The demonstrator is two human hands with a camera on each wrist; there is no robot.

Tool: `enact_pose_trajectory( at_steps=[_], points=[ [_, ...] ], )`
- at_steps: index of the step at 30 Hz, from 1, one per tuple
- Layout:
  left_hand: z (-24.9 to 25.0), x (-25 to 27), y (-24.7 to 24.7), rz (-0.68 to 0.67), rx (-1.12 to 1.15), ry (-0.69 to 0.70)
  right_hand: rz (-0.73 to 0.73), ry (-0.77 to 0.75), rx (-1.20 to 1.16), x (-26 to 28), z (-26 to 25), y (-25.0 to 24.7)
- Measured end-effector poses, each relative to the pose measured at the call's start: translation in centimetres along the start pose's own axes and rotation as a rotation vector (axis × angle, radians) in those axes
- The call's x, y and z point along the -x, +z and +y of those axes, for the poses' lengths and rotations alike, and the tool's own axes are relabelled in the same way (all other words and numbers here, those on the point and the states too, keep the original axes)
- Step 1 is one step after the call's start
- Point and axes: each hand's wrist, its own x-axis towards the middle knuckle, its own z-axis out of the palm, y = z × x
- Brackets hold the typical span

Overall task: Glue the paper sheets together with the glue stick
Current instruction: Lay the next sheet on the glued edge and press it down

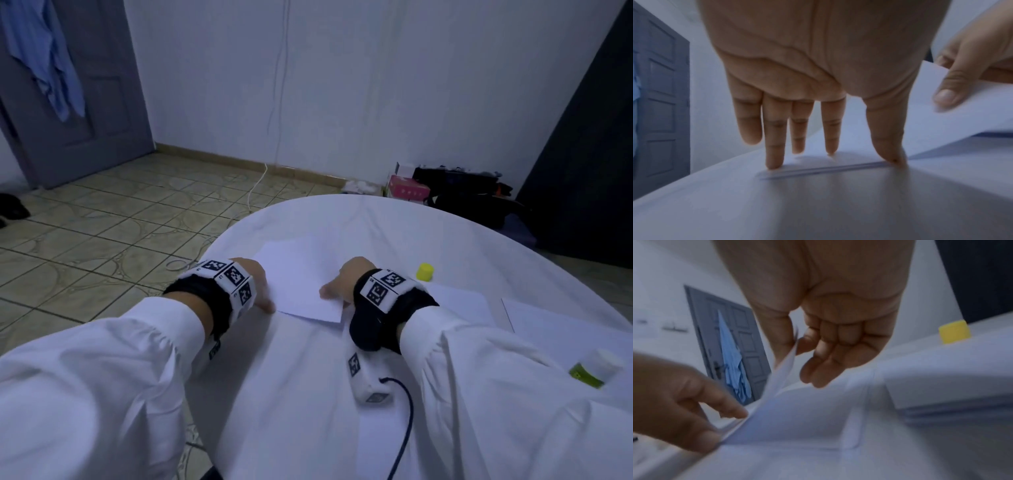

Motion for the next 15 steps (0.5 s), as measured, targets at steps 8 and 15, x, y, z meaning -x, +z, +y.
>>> enact_pose_trajectory(
  at_steps=[8, 15],
  points=[
    [-1.3, 5.8, -2.1, 0.112, 0.799, 0.111, 0.097, -0.023, -0.541, 7.1, 4.9, -2.9],
    [4.8, 10.7, -1.3, 0.025, 0.924, 0.361, 0.092, 0.051, -0.692, 14.5, 15.0, -4.7]
  ],
)
